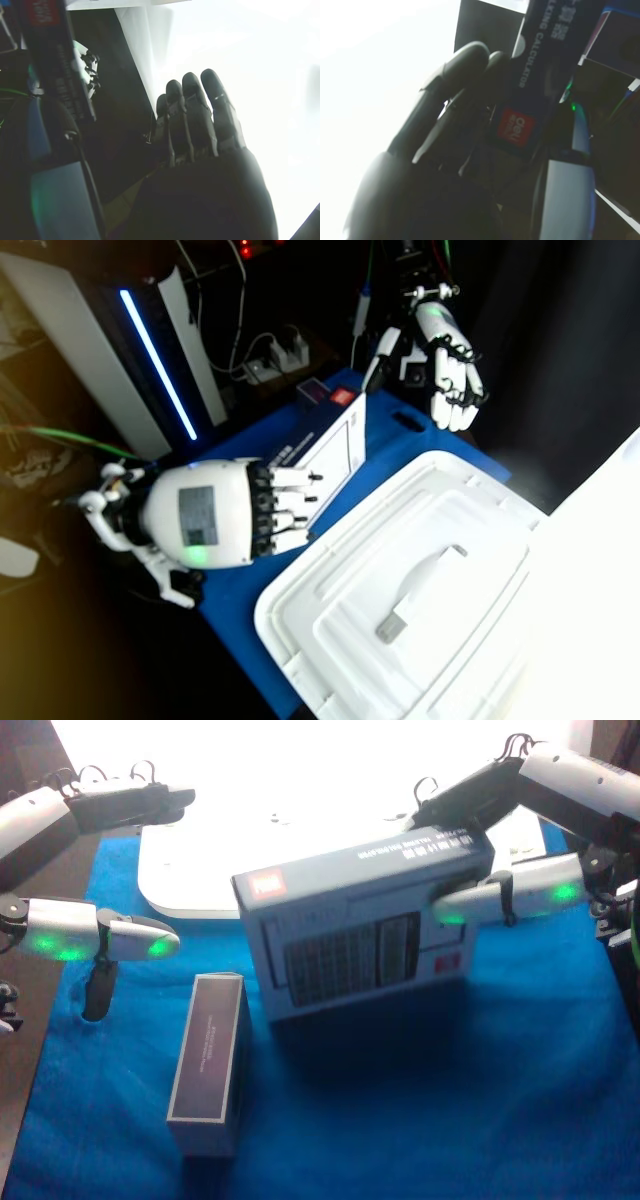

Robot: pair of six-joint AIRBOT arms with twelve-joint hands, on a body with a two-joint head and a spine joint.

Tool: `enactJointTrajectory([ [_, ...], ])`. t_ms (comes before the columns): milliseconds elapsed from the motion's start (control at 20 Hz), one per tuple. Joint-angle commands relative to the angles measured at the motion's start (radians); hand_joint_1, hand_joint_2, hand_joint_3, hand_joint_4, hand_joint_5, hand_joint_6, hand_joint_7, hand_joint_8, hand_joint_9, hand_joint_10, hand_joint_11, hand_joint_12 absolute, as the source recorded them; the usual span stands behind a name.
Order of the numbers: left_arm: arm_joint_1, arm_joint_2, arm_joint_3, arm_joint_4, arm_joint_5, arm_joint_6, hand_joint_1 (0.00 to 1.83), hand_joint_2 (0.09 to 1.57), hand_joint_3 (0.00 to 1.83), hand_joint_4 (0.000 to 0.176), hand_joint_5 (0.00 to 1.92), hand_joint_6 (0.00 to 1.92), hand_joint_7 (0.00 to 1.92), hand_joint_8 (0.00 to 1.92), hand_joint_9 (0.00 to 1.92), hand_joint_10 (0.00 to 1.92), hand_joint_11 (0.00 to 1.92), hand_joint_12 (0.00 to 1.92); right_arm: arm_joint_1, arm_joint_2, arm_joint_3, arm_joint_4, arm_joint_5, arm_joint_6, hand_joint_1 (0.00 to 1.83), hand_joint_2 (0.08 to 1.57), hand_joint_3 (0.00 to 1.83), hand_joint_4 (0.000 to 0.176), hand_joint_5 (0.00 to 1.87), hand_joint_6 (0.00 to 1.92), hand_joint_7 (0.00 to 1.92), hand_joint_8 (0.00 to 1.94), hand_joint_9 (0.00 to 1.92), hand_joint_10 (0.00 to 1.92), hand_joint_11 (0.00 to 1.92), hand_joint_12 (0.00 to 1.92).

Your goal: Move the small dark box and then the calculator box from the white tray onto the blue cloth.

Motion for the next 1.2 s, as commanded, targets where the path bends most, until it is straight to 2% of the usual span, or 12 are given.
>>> enactJointTrajectory([
  [0, -0.006, -0.002, 0.005, -0.027, -0.116, -0.006, 0.93, 0.86, 0.0, 0.0, 0.33, 0.0, 0.47, 0.0, 0.42, 0.0, 0.06, 0.81, 0.005, -0.001, -0.004, 0.039, 0.12, 0.011, 0.68, 1.01, 0.0, 0.0, 0.81, 0.01, 1.04, 0.06, 1.14, 0.0, 0.76, 1.08],
  [150, -0.006, -0.005, 0.005, -0.027, -0.114, -0.006, 0.91, 0.86, 0.0, 0.0, 0.34, 0.0, 0.46, 0.0, 0.41, 0.0, 0.05, 0.79, 0.005, 0.002, -0.011, 0.03, 0.121, 0.011, 0.45, 1.0, 0.0, 0.0, 0.49, 0.0, 0.77, 0.0, 0.79, 0.0, 0.5, 0.65],
  [200, -0.006, -0.006, 0.005, -0.027, -0.114, -0.006, 0.92, 0.86, 0.0, 0.0, 0.34, 0.0, 0.46, 0.0, 0.41, 0.0, 0.04, 0.84, 0.005, 0.006, -0.015, 0.027, 0.124, 0.011, 0.36, 0.96, 0.0, 0.03, 0.32, 0.0, 0.6, 0.0, 0.58, 0.0, 0.29, 0.54],
  [300, -0.006, -0.008, 0.005, -0.027, -0.113, -0.006, 0.92, 0.86, 0.0, 0.0, 0.34, 0.0, 0.46, 0.0, 0.41, 0.0, 0.04, 0.85, 0.005, 0.01, -0.019, 0.027, 0.141, 0.011, 0.37, 0.95, 0.0, 0.036, 0.25, 0.0, 0.54, 0.0, 0.52, 0.0, 0.24, 0.51],
  [350, -0.006, -0.008, 0.005, -0.027, -0.113, -0.006, 0.93, 0.86, 0.0, 0.0, 0.34, 0.0, 0.47, 0.0, 0.42, 0.0, 0.07, 0.82, 0.005, 0.012, -0.023, 0.027, 0.152, 0.011, 0.38, 0.91, 0.0, 0.052, 0.2, 0.0, 0.51, 0.0, 0.47, 0.0, 0.18, 0.49],
  [400, -0.006, -0.008, 0.005, -0.027, -0.113, -0.006, 0.94, 0.86, 0.0, 0.0, 0.35, 0.0, 0.47, 0.0, 0.41, 0.0, 0.06, 0.82, 0.005, 0.014, -0.027, 0.027, 0.159, 0.011, 0.37, 0.93, 0.0, 0.088, 0.2, 0.0, 0.5, 0.0, 0.45, 0.0, 0.16, 0.48],
  [500, -0.006, -0.008, 0.006, -0.027, -0.113, -0.006, 0.95, 0.85, 0.0, 0.0, 0.36, 0.0, 0.47, 0.0, 0.42, 0.0, 0.07, 0.78, 0.005, 0.015, -0.03, 0.026, 0.167, 0.011, 0.35, 0.94, 0.0, 0.103, 0.18, 0.0, 0.45, 0.0, 0.41, 0.0, 0.16, 0.49],
  [550, -0.006, -0.008, 0.006, -0.027, -0.114, -0.006, 0.95, 0.86, 0.0, 0.0, 0.36, 0.0, 0.47, 0.0, 0.42, 0.0, 0.07, 0.78, 0.005, 0.016, -0.03, 0.026, 0.167, 0.011, 0.34, 0.96, 0.0, 0.1, 0.16, 0.0, 0.43, 0.0, 0.41, 0.0, 0.17, 0.49],
  [650, -0.006, -0.008, 0.006, -0.027, -0.114, -0.006, 0.92, 0.86, 0.0, 0.0, 0.36, 0.0, 0.48, 0.0, 0.43, 0.0, 0.08, 0.78, 0.005, 0.017, -0.03, 0.026, 0.167, 0.011, 0.33, 0.95, 0.0, 0.134, 0.16, 0.0, 0.39, 0.0, 0.34, 0.0, 0.11, 0.47],
  [850, -0.006, -0.01, 0.006, -0.029, -0.118, -0.006, 0.91, 0.86, 0.0, 0.0, 0.36, 0.0, 0.49, 0.01, 0.44, 0.01, 0.09, 0.78, 0.006, 0.015, -0.03, 0.028, 0.167, 0.011, 0.34, 0.96, 0.0, 0.126, 0.13, 0.0, 0.37, 0.0, 0.31, 0.0, 0.1, 0.47],
  [950, -0.005, -0.01, 0.005, -0.034, -0.12, -0.007, 0.93, 0.86, 0.0, 0.0, 0.37, 0.01, 0.49, 0.01, 0.44, 0.01, 0.07, 0.77, 0.005, 0.018, -0.036, 0.03, 0.167, 0.011, 0.37, 0.96, 0.0, 0.079, 0.16, 0.0, 0.38, 0.0, 0.34, 0.0, 0.09, 0.56],
  [1150, -0.002, -0.01, 0.004, -0.039, -0.124, -0.007, 0.92, 0.87, 0.0, 0.0, 0.37, 0.0, 0.48, 0.0, 0.43, 0.01, 0.07, 0.76, -0.001, 0.027, -0.038, 0.042, 0.167, 0.011, 0.36, 0.95, 0.0, 0.112, 0.19, 0.01, 0.4, 0.0, 0.33, 0.0, 0.04, 0.66],
])
